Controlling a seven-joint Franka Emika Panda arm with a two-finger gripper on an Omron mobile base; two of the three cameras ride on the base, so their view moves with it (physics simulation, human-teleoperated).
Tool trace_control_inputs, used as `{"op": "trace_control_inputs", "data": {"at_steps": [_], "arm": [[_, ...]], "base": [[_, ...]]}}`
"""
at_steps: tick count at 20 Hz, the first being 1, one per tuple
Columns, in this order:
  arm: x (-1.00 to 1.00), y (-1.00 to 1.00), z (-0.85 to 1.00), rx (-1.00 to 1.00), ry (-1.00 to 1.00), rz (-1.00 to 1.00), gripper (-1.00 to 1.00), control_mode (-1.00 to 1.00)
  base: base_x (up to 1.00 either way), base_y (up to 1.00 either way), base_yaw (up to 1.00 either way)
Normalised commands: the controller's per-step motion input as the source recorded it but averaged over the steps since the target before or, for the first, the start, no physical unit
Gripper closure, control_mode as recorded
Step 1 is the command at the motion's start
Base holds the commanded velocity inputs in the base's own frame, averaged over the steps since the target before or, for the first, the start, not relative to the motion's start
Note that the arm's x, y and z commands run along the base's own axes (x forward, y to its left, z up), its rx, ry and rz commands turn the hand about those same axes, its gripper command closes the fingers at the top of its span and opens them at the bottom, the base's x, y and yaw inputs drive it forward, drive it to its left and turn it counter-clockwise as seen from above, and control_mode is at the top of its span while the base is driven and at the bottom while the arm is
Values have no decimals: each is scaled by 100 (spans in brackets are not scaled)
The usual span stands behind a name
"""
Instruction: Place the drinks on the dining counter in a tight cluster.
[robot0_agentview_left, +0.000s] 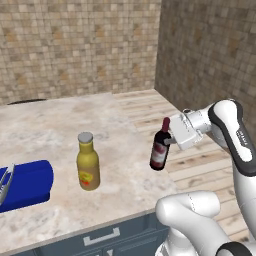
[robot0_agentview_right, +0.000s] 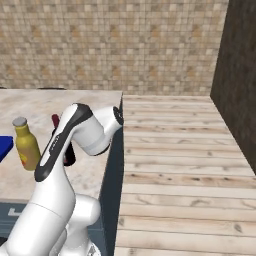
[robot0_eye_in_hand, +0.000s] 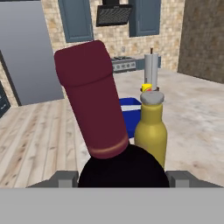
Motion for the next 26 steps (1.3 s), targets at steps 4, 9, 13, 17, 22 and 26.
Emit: {"op": "trace_control_inputs", "data": {"at_steps": [4,9,13,17,22,26], "arm": [[0,0,0,0,0,0,100,100],[0,0,0,0,0,0,100,100],[0,0,0,0,0,0,100,100],[7,31,-19,0,0,0,100,-100],[20,45,-35,2,-1,0,100,-100],[37,27,-38,5,-1,0,100,-100]], "base": [[0,0,0],[0,0,0],[0,2,0],[0,0,0],[0,0,0],[0,0,0]]}}
